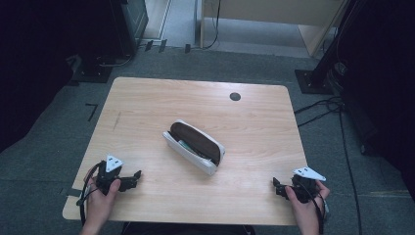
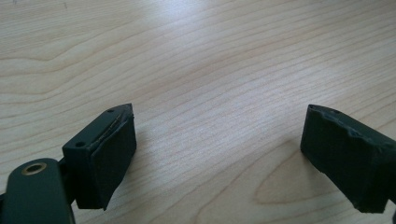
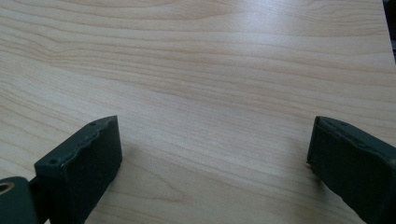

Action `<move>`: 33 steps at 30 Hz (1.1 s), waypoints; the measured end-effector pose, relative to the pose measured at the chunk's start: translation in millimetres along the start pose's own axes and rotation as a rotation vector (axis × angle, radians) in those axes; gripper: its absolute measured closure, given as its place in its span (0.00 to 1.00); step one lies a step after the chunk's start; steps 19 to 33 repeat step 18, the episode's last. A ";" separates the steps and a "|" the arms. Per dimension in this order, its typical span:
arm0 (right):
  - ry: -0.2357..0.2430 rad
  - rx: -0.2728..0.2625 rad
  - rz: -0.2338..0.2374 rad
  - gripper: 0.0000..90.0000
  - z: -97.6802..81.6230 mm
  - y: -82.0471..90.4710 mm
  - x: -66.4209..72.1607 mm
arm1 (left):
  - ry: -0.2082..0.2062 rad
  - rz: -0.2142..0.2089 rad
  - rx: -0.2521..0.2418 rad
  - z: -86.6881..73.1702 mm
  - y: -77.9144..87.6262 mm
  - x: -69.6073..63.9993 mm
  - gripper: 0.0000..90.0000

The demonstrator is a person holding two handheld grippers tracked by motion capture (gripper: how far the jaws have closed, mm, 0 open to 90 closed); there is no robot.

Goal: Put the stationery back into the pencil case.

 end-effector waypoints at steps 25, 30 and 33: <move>-0.037 -0.014 -0.037 0.11 4.4 -1.9 7.7 | -0.010 -0.009 0.004 -0.5 0.1 -3.1 0.11; -0.037 -0.014 -0.037 0.11 4.4 -1.9 7.7 | -0.010 -0.009 0.004 -0.5 0.1 -3.1 0.11; -0.037 -0.014 -0.037 0.11 4.4 -1.9 7.7 | -0.010 -0.009 0.004 -0.5 0.1 -3.1 0.11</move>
Point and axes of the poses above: each handheld gripper's, and its own axes: y roughly backward along the jaws, z roughly out of its top, x roughly to its left, the point moved 3 cm from there along -y, roughly forward along the jaws, and after that the axes turned 9 degrees about -z, right-handed, at the moved point
